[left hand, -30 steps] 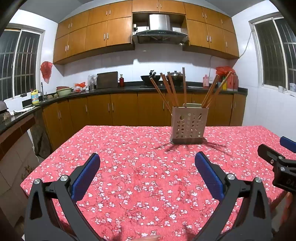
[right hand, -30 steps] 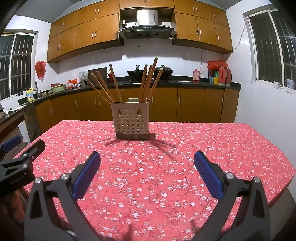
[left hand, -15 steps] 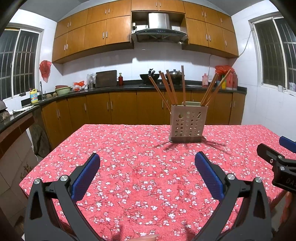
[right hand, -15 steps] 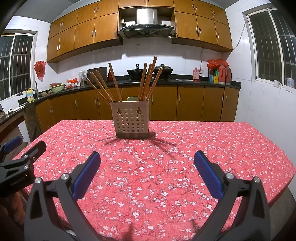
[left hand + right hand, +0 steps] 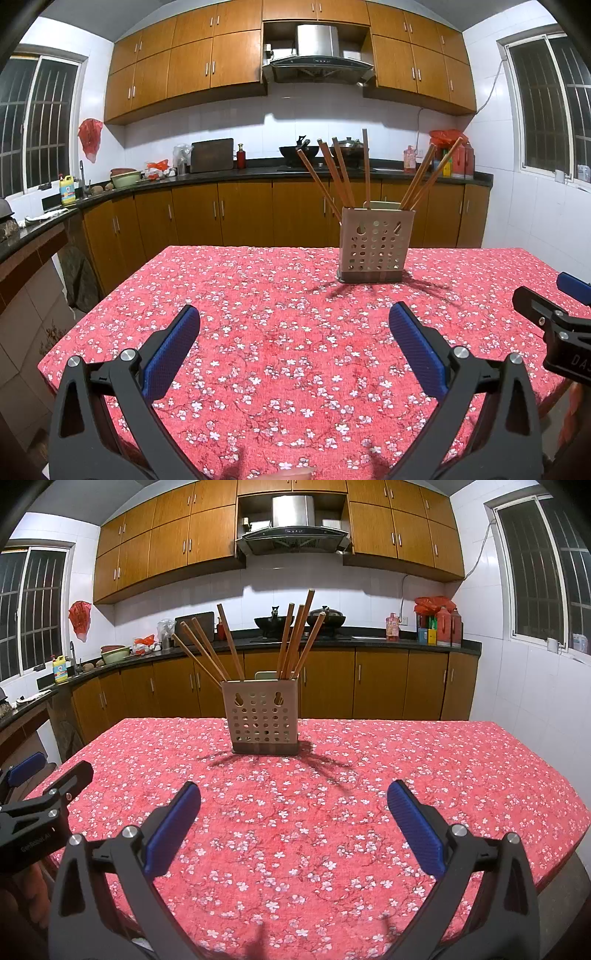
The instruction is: Organize utensils
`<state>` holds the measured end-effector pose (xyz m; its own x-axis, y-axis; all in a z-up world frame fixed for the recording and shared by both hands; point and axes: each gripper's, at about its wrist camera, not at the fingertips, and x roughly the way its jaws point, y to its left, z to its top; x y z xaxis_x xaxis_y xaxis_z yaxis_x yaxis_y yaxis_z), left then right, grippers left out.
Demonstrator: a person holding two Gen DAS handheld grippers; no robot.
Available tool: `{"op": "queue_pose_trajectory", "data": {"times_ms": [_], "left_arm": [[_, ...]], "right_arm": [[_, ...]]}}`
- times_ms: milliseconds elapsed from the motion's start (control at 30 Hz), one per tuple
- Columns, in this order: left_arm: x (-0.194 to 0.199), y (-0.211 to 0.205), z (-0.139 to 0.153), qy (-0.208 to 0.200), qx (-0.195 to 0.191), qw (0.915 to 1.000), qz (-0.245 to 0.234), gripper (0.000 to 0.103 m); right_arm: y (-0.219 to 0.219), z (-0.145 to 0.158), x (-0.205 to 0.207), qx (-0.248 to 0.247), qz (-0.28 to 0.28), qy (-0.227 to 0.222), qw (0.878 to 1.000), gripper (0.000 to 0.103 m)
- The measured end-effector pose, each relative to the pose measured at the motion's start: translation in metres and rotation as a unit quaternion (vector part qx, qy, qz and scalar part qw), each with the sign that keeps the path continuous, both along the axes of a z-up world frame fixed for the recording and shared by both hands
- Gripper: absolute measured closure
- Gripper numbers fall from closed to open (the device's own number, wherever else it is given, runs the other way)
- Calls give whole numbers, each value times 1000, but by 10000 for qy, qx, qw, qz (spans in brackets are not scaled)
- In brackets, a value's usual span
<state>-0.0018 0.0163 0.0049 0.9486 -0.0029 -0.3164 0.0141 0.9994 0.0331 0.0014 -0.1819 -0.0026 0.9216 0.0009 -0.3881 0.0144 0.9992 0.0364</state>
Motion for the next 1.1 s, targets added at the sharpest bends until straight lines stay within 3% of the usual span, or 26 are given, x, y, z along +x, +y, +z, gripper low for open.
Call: {"op": "queue_pose_trajectory", "data": {"times_ms": [1100], "left_arm": [[0, -2, -1, 16, -2, 10000, -12, 2]], "right_arm": [[0, 1, 0, 13, 0, 8, 10000, 4]]}}
